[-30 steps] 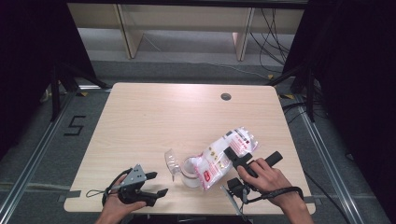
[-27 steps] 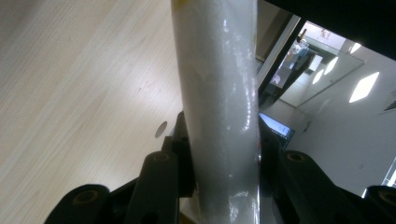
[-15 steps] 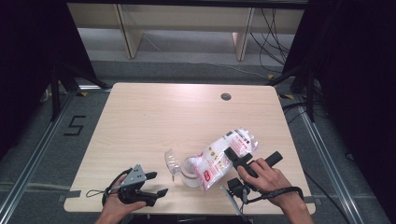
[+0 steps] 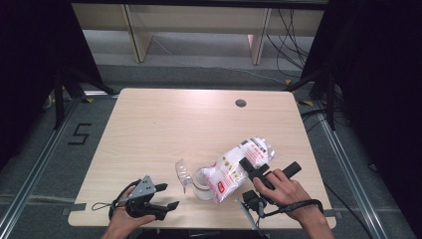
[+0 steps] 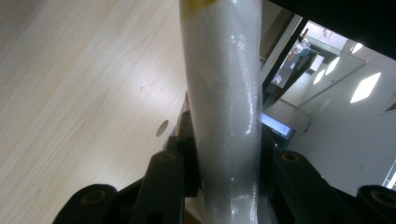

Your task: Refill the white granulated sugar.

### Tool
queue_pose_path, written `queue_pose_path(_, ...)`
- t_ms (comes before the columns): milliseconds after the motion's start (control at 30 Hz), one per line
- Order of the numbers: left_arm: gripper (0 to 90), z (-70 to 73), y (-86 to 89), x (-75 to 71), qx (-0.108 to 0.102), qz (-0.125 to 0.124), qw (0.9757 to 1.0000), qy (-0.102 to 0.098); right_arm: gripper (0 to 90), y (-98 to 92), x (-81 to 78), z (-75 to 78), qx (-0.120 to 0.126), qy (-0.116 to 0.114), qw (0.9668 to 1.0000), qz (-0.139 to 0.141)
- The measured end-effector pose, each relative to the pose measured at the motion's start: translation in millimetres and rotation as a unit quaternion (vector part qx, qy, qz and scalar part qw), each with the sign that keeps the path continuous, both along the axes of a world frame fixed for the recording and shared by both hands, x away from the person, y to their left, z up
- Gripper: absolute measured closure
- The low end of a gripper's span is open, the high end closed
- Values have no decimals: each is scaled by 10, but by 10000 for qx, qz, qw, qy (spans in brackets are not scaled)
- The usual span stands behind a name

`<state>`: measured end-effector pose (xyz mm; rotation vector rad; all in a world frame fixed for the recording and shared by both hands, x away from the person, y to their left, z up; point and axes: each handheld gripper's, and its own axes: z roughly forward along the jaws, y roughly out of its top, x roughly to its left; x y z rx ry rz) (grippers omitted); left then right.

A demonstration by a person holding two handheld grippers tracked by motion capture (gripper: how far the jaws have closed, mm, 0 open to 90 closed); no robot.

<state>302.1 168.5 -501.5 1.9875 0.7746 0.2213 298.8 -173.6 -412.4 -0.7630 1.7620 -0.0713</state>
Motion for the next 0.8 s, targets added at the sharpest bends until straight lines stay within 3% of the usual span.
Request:
queue_pose_path(367, 249, -5, -3, 1, -41, 26, 10000, -31, 743, 5, -4, -2, -66, 7, 10000, -40)
queue_pose_path(400, 249, -5, -3, 1, -39, 24, 10000, -31, 743, 9, -4, 12, -168, -12, 9999, -27)
queue_pose_path(567, 249, -7, -8, 0, -71, 39, 10000, -26, 745, 8, -4, 11, -171, -54, 9998, 20)
queue_pose_path(633, 249, -5, -4, 1, -51, 29, 10000, -30, 746, -1, -4, -5, -43, -56, 10000, 47)
queue_pose_path(700, 249, -6, -4, 1, -44, 27, 10000, -28, 747, 4, -13, 21, -165, -68, 9998, 29)
queue_pose_path(733, 249, -6, -4, 1, -42, 24, 10000, -26, 747, 4, -11, 13, -65, -67, 9999, 53)
queue_pose_path(800, 249, 2, 1, -2, 12, 8, 10000, -5, 748, 10, -9, 31, -137, -123, 9998, 107)
